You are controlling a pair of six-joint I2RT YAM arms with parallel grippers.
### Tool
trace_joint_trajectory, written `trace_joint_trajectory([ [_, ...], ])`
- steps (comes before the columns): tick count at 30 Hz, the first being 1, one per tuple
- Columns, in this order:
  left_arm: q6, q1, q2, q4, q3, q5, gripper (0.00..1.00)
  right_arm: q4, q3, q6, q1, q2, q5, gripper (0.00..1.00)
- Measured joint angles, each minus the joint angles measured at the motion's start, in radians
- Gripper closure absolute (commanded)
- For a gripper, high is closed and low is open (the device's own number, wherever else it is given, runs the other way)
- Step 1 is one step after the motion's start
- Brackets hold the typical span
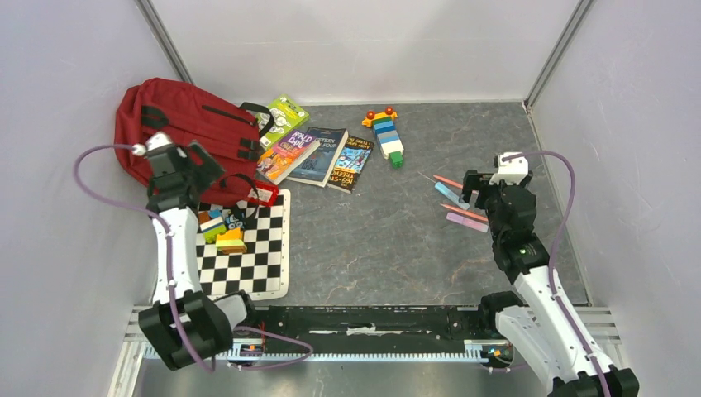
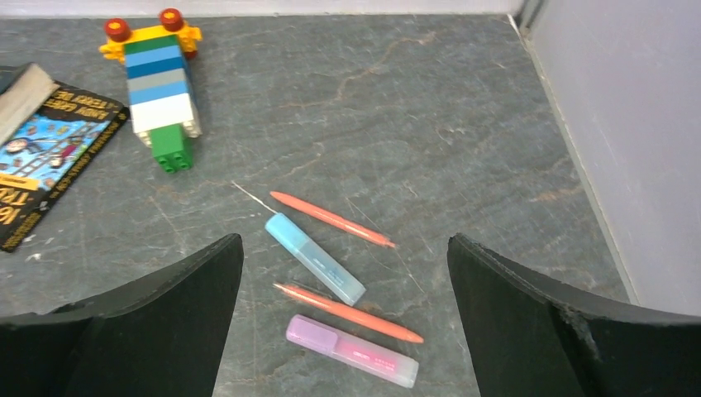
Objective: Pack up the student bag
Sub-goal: Pick up the student bag at the center of the board.
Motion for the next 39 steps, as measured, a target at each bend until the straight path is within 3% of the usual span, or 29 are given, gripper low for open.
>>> trace_joint_trajectory([
  [5,-0.101,0.174,0.022,0.142,-0.039,-0.016,0.0,0.003,0.042,-0.001,0.0,0.046,-0.095,0.02],
  [13,-0.163,0.243,0.122,0.272,-0.099,-0.133,0.0,-0.023,0.073,-0.015,0.0,0.095,-0.213,0.02],
  [24,-0.208,0.314,0.259,0.488,-0.163,-0.069,0.02,-0.042,0.08,-0.026,0.0,0.095,-0.273,0.02],
  [26,-0.208,0.314,0.289,0.52,-0.163,-0.047,0.15,-0.042,0.08,-0.026,0.0,0.096,-0.281,0.02],
  [33,-0.194,0.314,0.301,0.568,-0.166,0.002,0.9,-0.043,0.08,-0.026,0.0,0.098,-0.297,0.02],
  [34,-0.189,0.313,0.292,0.573,-0.17,0.007,0.97,-0.043,0.08,-0.026,0.0,0.098,-0.298,0.02],
  [39,-0.171,0.301,0.235,0.571,-0.175,0.012,0.98,-0.051,0.08,-0.027,0.0,0.096,-0.308,0.02],
])
